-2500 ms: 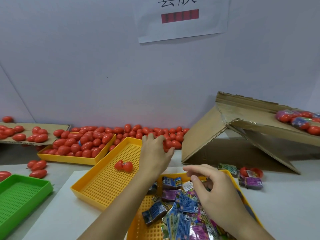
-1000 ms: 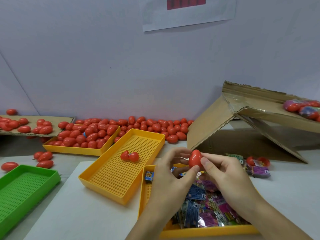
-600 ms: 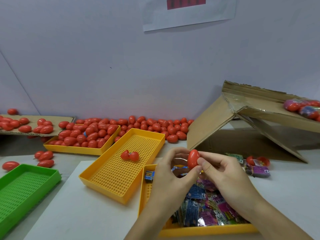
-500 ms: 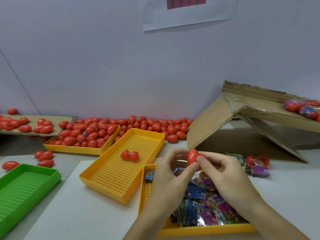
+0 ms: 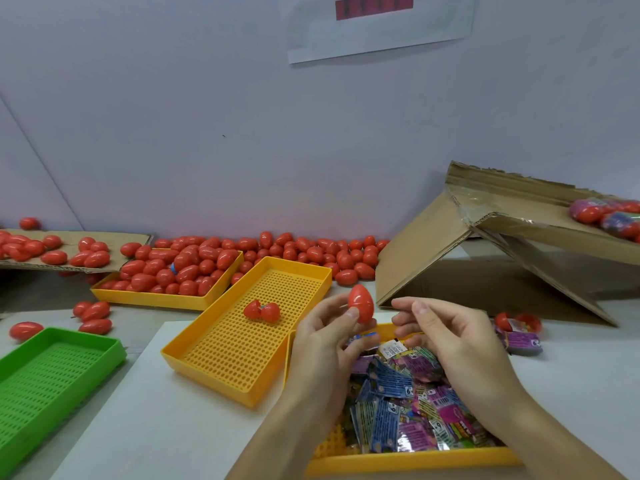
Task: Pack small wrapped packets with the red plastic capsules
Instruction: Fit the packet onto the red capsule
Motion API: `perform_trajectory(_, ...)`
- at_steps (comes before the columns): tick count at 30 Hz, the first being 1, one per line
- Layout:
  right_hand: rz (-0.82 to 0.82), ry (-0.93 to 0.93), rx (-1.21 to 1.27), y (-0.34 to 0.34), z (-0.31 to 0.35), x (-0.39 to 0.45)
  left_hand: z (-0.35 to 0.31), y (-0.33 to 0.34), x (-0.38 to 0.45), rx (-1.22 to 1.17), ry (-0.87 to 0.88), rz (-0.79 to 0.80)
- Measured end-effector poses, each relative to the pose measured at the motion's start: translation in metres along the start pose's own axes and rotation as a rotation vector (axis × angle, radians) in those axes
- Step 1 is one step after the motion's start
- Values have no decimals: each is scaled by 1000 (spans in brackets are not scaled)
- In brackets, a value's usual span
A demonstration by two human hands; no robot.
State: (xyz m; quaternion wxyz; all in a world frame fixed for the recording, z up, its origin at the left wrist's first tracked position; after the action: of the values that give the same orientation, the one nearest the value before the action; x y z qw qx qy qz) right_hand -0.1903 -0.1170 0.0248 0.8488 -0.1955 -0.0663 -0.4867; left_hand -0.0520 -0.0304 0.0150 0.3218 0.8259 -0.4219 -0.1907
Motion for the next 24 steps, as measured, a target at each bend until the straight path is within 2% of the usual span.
perform_trajectory(5,-31,-59,-203,-4,6,-2,-4,-13,5,64,85,-168)
perform_trajectory(9,-41,-191,-658,-12,12,0,-4,-21,6,89,88,-213)
perform_trajectory(15,273,-152,-1053,-11,0,-2,-2,-21,9,153,82,-189)
perform_trajectory(19,386,-97,-1149,-11,-3,-6,-2,-20,8,177,90,-182)
perform_trajectory(24,351,-125,-1124,-12,-1,-4,-2,-19,8,184,80,-172)
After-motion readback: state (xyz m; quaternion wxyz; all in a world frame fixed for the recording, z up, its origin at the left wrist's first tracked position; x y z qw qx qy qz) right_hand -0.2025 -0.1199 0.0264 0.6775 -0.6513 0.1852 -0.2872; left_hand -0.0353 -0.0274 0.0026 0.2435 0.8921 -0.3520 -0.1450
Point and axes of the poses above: each hand's wrist, its own x-axis towards the middle knuckle, its own y-axis out of the palm, z = x × y, the point moved 5 cm from there along x, towards the middle knuckle, and after that the axes turned 12 degrees about -x, right-handed, at the moved point
